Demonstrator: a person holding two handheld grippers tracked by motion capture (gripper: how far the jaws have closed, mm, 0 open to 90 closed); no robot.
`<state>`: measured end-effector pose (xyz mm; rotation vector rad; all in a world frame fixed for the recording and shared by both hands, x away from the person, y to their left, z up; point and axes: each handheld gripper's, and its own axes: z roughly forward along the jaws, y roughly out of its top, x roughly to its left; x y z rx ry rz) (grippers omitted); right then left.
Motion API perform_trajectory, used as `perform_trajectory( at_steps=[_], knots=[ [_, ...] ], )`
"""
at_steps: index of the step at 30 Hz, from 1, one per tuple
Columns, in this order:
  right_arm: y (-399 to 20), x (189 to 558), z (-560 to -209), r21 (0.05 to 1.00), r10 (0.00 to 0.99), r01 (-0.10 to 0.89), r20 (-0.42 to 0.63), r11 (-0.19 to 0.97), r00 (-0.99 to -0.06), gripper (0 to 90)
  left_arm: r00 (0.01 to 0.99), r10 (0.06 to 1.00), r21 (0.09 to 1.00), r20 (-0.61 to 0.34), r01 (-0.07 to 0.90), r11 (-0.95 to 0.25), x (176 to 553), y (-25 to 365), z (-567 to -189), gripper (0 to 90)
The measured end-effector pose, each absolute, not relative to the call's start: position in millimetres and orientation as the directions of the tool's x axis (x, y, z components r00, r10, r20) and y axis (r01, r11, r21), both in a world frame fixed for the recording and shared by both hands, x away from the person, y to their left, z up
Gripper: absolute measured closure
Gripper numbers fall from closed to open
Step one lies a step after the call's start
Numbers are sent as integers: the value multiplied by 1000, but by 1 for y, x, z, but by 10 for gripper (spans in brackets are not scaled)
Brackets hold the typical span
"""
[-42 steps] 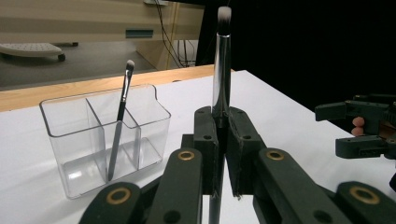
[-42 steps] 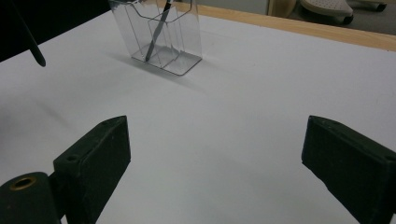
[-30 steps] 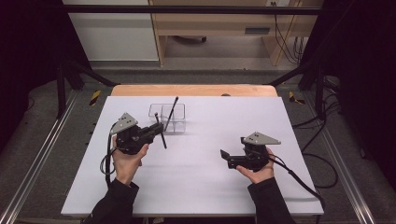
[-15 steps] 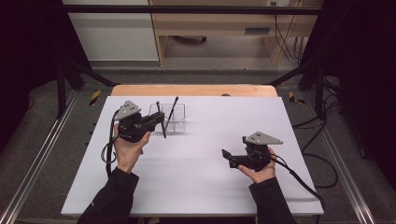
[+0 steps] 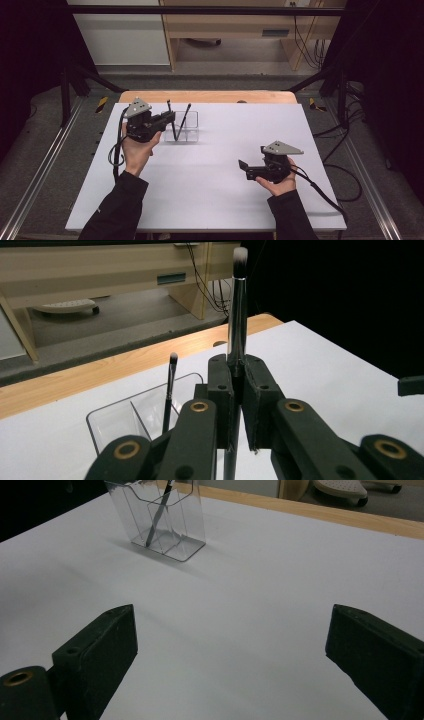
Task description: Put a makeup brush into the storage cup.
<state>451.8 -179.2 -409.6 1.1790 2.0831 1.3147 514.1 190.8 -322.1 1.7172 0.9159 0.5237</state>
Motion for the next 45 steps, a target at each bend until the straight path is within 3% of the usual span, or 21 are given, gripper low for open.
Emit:
perform_trajectory(
  at_steps=[45],
  knots=[
    [-180,452,-409,874,816,445,107,194,-567,69,547,835,928,-67,342,-150,577,178,-322,830]
  ],
)
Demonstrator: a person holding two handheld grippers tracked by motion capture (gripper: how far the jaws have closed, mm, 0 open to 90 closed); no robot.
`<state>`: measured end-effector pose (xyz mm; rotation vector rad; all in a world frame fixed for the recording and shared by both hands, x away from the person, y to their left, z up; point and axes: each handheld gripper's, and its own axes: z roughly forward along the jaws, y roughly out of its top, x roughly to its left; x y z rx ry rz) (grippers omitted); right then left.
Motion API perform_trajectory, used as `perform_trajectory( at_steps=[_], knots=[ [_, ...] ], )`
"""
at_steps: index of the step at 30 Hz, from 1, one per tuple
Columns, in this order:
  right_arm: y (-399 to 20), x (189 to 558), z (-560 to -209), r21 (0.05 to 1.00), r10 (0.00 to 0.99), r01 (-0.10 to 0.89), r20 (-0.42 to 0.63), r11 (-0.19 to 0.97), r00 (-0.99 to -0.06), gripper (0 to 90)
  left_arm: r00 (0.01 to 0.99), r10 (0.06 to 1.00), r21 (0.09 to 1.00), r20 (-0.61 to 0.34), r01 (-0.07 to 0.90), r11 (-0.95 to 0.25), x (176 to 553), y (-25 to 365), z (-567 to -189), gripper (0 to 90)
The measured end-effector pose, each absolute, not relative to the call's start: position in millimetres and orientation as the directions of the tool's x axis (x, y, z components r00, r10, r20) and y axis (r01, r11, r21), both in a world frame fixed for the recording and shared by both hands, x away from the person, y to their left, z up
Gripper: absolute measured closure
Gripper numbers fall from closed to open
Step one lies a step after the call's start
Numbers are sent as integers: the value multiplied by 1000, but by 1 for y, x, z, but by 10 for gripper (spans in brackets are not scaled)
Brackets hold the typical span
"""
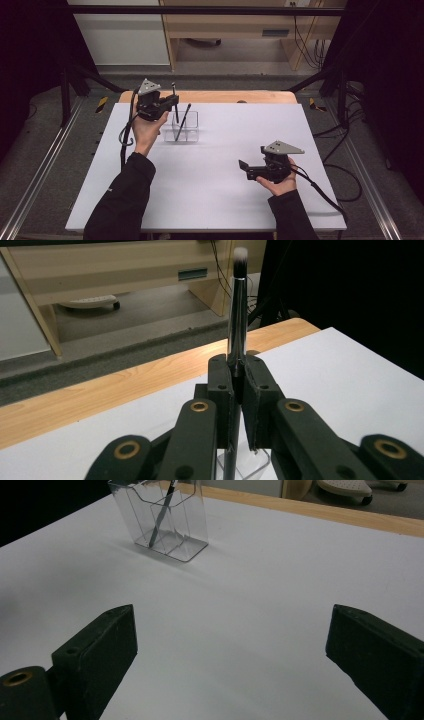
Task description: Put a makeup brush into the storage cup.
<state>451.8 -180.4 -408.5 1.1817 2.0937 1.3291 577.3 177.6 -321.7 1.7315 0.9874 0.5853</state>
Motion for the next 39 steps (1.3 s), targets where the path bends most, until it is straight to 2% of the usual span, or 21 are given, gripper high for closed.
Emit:
perform_trajectory(
  at_steps=[17,39],
  knots=[
    [-180,452,-409,874,814,446,111,194,-571,68,526,848,924,-65,353,-149,593,178,-333,830],
    [-179,452,-410,871,812,449,110,198,-573,68,512,857,910,-58,380,-166,596,181,-353,830]
  ],
)
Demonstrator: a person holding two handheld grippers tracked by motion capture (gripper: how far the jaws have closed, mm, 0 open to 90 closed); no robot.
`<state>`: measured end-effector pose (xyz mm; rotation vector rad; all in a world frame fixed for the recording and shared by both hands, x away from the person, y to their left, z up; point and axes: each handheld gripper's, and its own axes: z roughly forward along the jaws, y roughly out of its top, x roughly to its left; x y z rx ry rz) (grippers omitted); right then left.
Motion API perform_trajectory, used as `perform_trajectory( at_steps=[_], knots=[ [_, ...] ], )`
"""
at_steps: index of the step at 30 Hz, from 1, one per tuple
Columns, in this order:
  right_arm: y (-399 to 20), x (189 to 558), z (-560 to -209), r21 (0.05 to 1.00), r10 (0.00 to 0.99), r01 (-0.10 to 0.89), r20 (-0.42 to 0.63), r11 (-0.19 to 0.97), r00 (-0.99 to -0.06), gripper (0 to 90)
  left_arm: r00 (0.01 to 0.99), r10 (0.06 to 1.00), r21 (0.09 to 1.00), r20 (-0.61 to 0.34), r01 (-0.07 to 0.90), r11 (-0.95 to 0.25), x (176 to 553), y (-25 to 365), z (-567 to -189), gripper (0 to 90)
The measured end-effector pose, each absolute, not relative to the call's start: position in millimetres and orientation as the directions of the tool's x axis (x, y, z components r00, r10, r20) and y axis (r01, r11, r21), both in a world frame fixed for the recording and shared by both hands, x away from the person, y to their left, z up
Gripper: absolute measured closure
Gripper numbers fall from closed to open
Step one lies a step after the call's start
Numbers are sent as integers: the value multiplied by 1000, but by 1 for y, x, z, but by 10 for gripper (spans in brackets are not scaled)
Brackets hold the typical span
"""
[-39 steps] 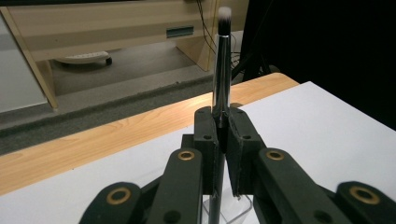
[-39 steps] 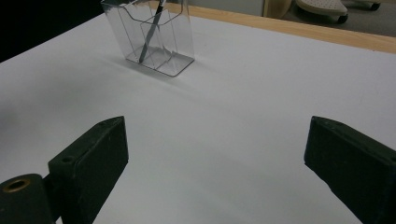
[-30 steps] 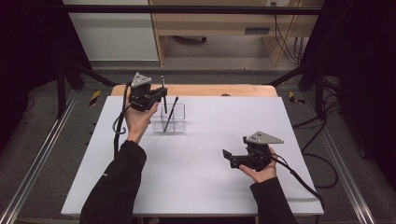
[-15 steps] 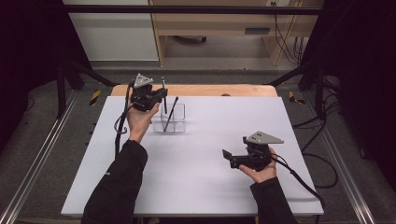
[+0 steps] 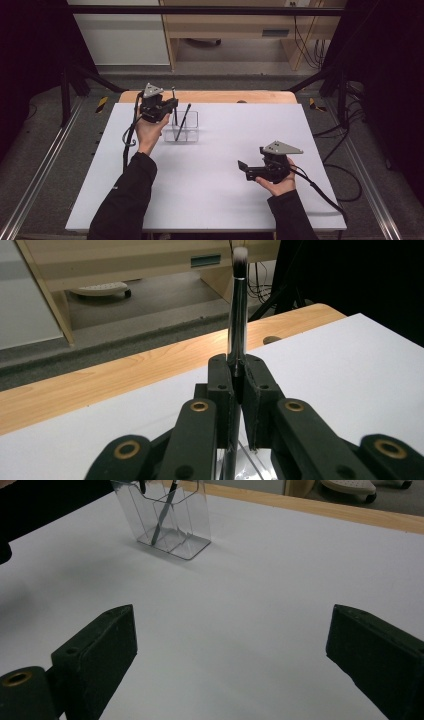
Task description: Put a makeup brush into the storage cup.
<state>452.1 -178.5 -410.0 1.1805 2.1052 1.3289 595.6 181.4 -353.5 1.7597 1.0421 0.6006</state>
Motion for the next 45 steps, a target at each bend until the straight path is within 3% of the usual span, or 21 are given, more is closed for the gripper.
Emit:
perform_trajectory(
  at_steps=[45],
  knots=[
    [-175,453,-413,867,810,453,106,208,-576,68,521,851,892,-64,412,-185,587,185,-399,826]
  ],
)
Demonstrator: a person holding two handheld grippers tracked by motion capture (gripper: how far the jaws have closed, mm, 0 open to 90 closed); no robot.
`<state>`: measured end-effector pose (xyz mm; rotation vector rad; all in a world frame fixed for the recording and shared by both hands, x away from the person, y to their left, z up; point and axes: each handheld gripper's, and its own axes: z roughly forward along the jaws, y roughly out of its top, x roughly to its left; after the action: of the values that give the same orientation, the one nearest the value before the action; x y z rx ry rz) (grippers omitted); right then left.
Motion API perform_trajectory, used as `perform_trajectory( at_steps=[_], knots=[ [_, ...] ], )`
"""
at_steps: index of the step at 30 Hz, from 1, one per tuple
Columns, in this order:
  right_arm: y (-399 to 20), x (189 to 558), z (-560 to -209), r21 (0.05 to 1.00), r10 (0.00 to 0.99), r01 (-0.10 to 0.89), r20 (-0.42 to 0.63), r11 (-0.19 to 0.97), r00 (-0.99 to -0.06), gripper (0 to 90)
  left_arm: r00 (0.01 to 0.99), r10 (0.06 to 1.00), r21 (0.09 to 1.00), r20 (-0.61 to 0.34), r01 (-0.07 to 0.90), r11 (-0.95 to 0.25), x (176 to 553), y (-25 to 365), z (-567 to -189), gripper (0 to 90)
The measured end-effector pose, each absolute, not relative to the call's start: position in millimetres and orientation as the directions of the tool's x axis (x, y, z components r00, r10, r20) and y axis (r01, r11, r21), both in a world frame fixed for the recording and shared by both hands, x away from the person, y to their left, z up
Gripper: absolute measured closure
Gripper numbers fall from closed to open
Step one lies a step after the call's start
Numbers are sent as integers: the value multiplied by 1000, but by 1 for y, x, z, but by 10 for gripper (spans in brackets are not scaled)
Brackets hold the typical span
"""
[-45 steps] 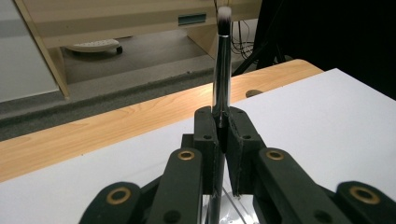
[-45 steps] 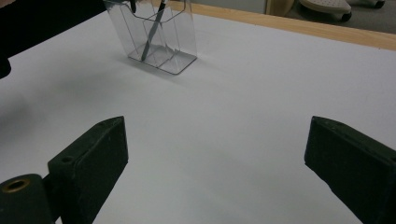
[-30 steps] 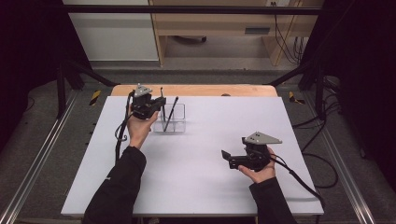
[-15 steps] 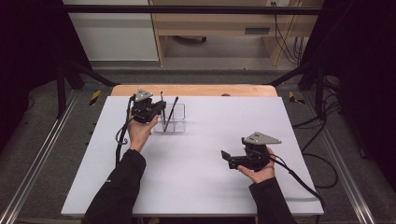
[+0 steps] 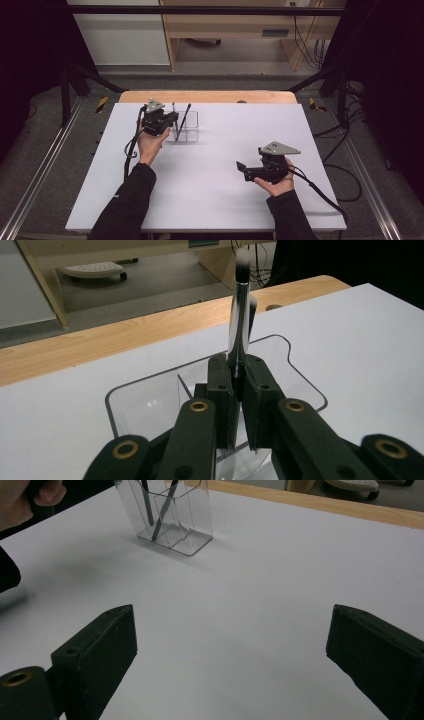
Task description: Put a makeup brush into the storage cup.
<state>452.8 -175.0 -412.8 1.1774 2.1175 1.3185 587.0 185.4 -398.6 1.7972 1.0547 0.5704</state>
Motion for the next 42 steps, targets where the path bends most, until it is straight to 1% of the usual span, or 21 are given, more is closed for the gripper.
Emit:
perform_trajectory(
  at_steps=[3,6,12,20,34,42],
  knots=[
    [-175,453,-413,867,811,452,105,209,-576,68,522,851,888,-65,419,-189,586,185,-398,820],
    [-175,453,-413,866,811,454,107,208,-576,67,527,848,886,-63,419,-195,583,185,-395,790],
    [-176,453,-412,867,812,454,107,206,-573,66,531,845,891,-67,414,-189,576,188,-389,711],
    [-175,453,-413,865,812,456,107,208,-573,65,517,854,900,-60,397,-177,560,196,-383,566],
    [-177,452,-411,869,815,451,106,202,-570,61,554,830,920,-61,354,-169,525,214,-377,398],
    [-178,451,-409,872,815,446,104,200,-570,60,573,816,913,-78,370,-172,507,218,-386,319]
  ],
)
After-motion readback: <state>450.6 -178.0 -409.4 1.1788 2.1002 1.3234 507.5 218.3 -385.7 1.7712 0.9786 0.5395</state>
